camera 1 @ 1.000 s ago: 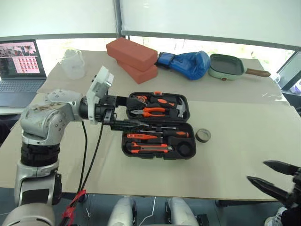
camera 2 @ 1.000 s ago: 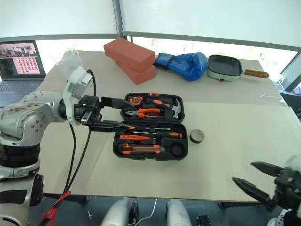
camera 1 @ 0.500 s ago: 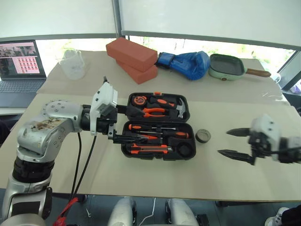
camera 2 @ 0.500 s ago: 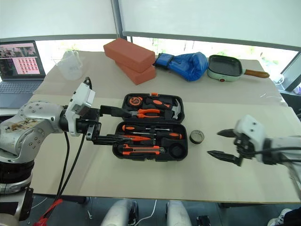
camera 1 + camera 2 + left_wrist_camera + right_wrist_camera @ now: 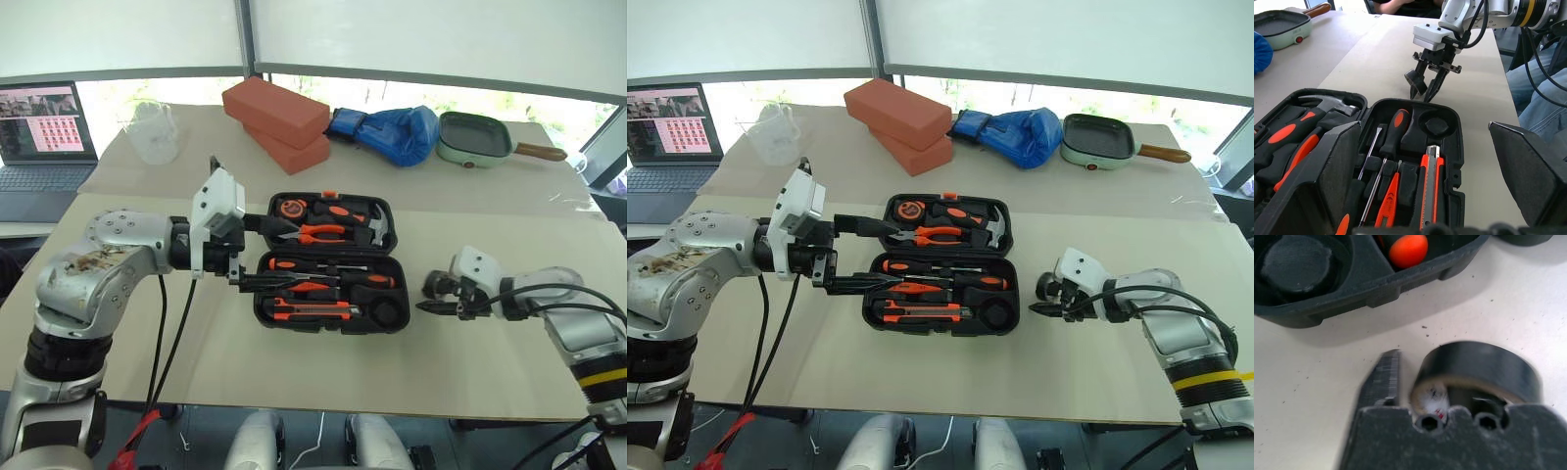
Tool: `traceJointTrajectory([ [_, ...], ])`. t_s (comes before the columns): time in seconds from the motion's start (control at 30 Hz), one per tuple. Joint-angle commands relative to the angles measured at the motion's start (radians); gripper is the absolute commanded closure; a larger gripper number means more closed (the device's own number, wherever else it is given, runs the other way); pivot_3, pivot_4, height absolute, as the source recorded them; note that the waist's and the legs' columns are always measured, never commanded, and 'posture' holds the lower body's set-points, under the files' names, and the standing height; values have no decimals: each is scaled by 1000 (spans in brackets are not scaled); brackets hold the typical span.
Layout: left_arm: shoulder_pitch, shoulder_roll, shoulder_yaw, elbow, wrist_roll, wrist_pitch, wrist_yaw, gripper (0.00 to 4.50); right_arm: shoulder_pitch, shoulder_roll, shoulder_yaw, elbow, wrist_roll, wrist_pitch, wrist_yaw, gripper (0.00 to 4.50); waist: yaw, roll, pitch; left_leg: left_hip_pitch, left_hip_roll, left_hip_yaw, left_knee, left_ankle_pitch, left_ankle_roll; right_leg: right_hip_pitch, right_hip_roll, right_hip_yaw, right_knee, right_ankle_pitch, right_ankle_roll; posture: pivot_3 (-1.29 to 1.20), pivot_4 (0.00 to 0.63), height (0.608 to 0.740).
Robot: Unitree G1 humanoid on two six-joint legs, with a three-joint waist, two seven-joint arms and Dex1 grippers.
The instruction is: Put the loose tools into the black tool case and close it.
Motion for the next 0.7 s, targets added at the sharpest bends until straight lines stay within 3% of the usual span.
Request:
traceJointTrajectory([
  [0.03, -12, 7, -7, -20, 4, -33, 1, 0, 14, -22, -49, -66, 33, 12, 28, 4442, 0, 0, 0, 0, 0, 0, 0, 0, 0, 0, 0, 0, 0, 0, 0, 0, 150, 738],
  [0.3, 8, 22, -48, -28, 23, -73, -20, 0, 90, -82, -168, -464, 308, 211, 122, 4442, 1, 1, 1, 0, 1, 0, 0, 0, 0, 0, 0, 0, 0, 0, 0, 0, 150, 738],
  [0.47, 11, 25, -66, -23, 38, -98, -32, 0, 84, -61, -67, -602, 274, 257, 65, 4442, 0, 1, 1, 0, 1, 0, -1, 0, 0, 0, 1, 0, 0, 0, 0, 0, 150, 738],
  [0.7, 9, 25, -66, -24, 35, -97, -33, 0, 55, -96, 42, -553, 121, 217, 45, 4442, 8, 1, 1, 0, 0, 0, 0, 0, 0, 0, 0, -1, 0, 0, 0, 0, 150, 738],
])
